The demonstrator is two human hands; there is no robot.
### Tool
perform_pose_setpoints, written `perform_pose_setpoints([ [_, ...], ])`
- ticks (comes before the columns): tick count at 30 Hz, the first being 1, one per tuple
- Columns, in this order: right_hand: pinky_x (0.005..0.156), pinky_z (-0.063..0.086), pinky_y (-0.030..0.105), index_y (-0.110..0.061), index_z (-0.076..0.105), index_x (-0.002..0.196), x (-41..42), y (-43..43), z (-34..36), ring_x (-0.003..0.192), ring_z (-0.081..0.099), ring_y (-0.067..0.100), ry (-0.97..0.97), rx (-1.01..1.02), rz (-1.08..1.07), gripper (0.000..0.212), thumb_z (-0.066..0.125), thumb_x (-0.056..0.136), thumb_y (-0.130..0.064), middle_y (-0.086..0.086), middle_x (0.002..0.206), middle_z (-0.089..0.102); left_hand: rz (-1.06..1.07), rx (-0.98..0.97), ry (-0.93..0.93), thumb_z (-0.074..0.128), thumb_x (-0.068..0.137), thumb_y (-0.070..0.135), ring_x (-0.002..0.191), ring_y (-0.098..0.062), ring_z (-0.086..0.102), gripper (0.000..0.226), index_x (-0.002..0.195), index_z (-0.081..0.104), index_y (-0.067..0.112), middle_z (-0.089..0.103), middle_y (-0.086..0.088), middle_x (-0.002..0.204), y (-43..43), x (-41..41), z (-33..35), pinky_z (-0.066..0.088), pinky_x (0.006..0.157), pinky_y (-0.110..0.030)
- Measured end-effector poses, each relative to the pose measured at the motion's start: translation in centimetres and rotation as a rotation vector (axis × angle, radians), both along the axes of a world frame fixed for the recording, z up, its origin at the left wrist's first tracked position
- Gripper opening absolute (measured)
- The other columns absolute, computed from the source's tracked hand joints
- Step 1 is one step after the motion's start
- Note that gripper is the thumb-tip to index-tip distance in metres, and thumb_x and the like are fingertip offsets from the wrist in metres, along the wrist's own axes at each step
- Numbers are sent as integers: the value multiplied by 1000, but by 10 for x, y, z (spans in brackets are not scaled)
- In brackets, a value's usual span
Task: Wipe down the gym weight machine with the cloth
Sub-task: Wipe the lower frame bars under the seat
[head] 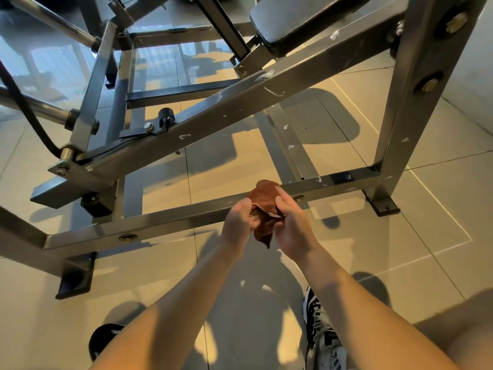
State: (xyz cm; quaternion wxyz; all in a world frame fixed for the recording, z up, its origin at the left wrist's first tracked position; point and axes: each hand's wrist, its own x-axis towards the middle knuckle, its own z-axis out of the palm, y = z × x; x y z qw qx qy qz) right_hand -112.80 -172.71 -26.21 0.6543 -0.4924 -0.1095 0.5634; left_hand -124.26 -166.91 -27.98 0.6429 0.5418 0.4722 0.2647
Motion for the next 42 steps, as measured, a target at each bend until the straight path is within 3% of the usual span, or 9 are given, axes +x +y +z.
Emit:
perform_pose_setpoints([
  [4, 93, 57, 32, -31, 47, 148, -10, 0, -5, 120, 63, 24, -198, 4, 122, 43, 48, 107, -18, 4, 134, 62, -35, -79, -41, 41, 105, 34, 91, -28, 63, 37, 112, 63, 5, 65, -22, 94, -4, -6, -1, 54, 88, -40],
  [8, 104, 52, 37, -31, 56, 142, -20, 17, -18, 127, 54, 24, -652, -142, 98, 40, 53, 104, -18, 3, 143, 55, -67, -99, 45, 45, 106, 25, 99, -19, 66, 23, 116, 64, 15, 70, -9, 104, 4, -19, 0, 52, 80, -25],
  [13, 104, 39, 16, -15, 61, 138, -31, 48, -34, 116, 51, 11, -1114, -133, 28, 37, 54, 103, -9, 5, 134, 61, 77, 538, 470, 48, 106, 23, 103, -14, 58, 25, 110, 71, 13, 65, -6, 110, 38, -58, -20, 45, 88, -23],
  [17, 115, 39, 42, -11, 66, 133, -50, 78, -56, 129, 49, 28, -1443, 44, 376, 35, 60, 99, -19, 11, 136, 60, -3, 620, 492, 47, 107, 18, 132, -18, 47, 35, 140, 57, 11, 57, -3, 140, 47, -82, -44, 35, 112, -27],
  [19, 111, 39, 38, -13, 72, 125, -57, 86, -64, 126, 50, 29, -1569, 90, 441, 32, 58, 99, -23, 11, 132, 61, -42, 645, 499, 44, 108, 22, 139, -16, 40, 40, 146, 52, 14, 52, -2, 147, 43, -86, -53, 30, 118, -28],
  [24, 91, 50, 39, -12, 73, 115, -20, 77, -61, 109, 56, 32, -1753, -26, 279, 23, 60, 97, -9, 10, 115, 69, -30, 698, 593, 48, 107, 18, 145, -21, 34, 40, 145, 53, 11, 49, -2, 152, 44, -86, -61, 24, 122, -33],
  [28, 103, 44, 41, -15, 65, 131, -13, 80, -53, 126, 46, 26, -1681, -385, 210, 33, 57, 99, -10, 4, 132, 59, 5, 690, 568, 48, 107, 19, 143, -19, 35, 39, 144, 54, 10, 51, -1, 150, 43, -83, -62, 28, 121, -36],
  [34, 106, 48, 46, -5, 71, 123, -74, 69, -63, 124, 55, 35, -1616, 117, 395, 30, 65, 93, -8, 16, 126, 66, 3, 669, 493, 41, 106, 27, 139, -16, 40, 41, 141, 58, 13, 55, -2, 145, 44, -92, -59, 25, 117, -25],
  [42, 117, 28, 25, -8, 61, 137, -50, 64, -71, 136, 43, 13, -1661, -44, 223, 39, 55, 99, -2, 5, 141, 55, -24, 648, 538, 46, 107, 18, 146, -14, 30, 40, 147, 50, 10, 46, -1, 153, 33, -95, -55, 12, 116, -12],
])
